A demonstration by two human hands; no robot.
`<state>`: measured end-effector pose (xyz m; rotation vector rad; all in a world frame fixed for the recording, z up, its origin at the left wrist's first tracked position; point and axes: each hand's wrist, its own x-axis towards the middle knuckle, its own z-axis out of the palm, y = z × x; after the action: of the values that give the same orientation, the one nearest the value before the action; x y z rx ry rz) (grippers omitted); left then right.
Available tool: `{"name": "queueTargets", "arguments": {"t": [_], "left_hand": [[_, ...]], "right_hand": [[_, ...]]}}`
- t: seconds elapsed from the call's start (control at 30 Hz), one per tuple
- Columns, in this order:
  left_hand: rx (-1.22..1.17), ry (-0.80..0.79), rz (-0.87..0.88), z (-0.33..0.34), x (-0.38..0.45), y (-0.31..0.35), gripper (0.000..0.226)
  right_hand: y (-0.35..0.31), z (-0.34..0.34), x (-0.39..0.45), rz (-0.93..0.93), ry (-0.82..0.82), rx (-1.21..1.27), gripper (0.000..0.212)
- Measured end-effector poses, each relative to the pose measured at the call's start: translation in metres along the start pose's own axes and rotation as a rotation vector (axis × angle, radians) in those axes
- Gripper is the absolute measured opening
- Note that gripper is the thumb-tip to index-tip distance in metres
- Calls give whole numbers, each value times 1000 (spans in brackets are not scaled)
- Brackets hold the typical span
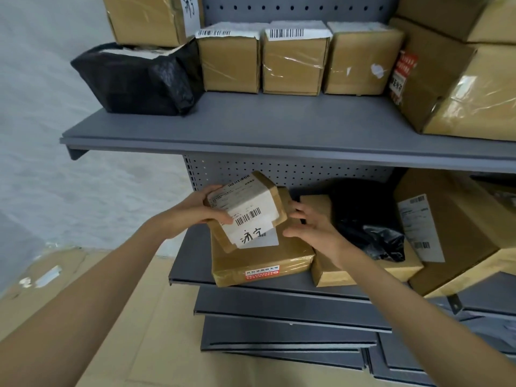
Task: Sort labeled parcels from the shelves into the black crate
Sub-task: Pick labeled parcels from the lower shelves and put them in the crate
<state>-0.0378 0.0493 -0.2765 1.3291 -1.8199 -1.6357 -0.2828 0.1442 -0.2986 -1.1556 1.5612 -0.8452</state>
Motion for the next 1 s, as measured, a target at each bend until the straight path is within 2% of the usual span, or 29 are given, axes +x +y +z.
{"name": "queueTargets", "arguments": {"t": [0.13, 0.23, 0.4, 0.57, 0.63, 0.8, 1.0], "left_hand": [[235, 139, -2, -12, 6, -17, 95], [291, 224, -3, -26, 17, -34, 100], [401, 226, 2, -43, 51, -47, 101], [483, 214, 2, -58, 91, -44, 99], [507, 184, 39, -58, 103, -42, 93], [487, 97, 68, -56, 124, -38, 64], [549, -6, -179, -62, 142, -36, 40]], "right_hand": [[15, 16, 11, 55, 13, -179, 73], [32, 24, 19, 137, 61, -299, 74], [52, 31, 32, 253, 164, -418, 80], [64, 34, 46, 338, 167, -415, 90], [70, 36, 49, 355, 182, -434, 94], [76, 42, 50, 340, 207, -611, 97], [79, 47, 46, 365, 244, -699, 96]]}}
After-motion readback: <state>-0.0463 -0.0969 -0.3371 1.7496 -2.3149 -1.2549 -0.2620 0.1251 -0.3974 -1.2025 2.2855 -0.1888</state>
